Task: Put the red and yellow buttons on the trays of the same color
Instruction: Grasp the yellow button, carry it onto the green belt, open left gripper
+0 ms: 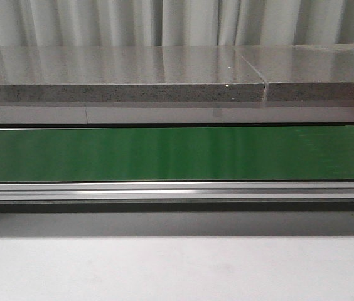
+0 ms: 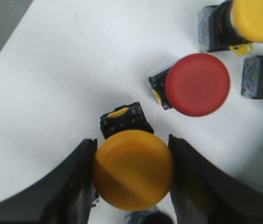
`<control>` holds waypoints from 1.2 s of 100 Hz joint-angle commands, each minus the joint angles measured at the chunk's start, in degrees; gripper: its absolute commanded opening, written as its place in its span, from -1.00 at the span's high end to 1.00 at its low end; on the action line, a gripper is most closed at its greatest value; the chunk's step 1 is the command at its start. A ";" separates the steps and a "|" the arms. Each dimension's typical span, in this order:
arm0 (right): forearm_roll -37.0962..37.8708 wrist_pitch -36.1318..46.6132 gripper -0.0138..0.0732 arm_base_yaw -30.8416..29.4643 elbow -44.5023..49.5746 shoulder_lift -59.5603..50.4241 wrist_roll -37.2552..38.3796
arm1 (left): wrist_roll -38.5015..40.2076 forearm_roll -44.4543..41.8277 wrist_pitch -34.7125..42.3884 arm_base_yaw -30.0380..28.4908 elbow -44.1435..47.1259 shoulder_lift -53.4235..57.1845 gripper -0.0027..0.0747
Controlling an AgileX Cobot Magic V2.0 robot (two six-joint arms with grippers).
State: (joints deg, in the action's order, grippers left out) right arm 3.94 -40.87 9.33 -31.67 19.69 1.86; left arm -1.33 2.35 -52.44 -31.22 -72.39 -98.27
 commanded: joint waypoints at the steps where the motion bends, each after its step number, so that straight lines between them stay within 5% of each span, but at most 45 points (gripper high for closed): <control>1: 0.01 3.95 0.84 0.02 -1.32 0.30 -0.67 | -0.89 0.18 -1.85 1.19 -1.73 5.84 0.34; 62: 0.01 3.95 0.84 0.02 -1.32 0.30 -0.67 | -0.99 -1.11 -5.04 19.79 -1.73 13.46 0.34; 84: 0.01 3.95 0.84 0.02 -1.32 0.30 -0.67 | -1.93 -0.60 -5.96 21.41 -1.73 9.55 0.31; 91: 0.01 3.95 0.84 0.02 -1.32 0.30 -0.67 | -2.76 0.58 -5.96 21.41 -1.73 8.79 0.17; 104: 0.01 3.95 0.84 0.02 -1.32 0.30 -0.67 | -2.76 2.23 -4.64 21.41 -1.73 8.38 -0.41; 120: 0.01 3.95 0.84 0.02 -1.32 0.30 -0.67 | -2.76 4.04 -1.90 21.41 -1.73 9.10 -0.52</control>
State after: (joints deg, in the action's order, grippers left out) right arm 3.94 -40.87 9.33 -31.67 19.69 1.76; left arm -4.05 4.41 -57.36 -10.08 -72.39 -91.81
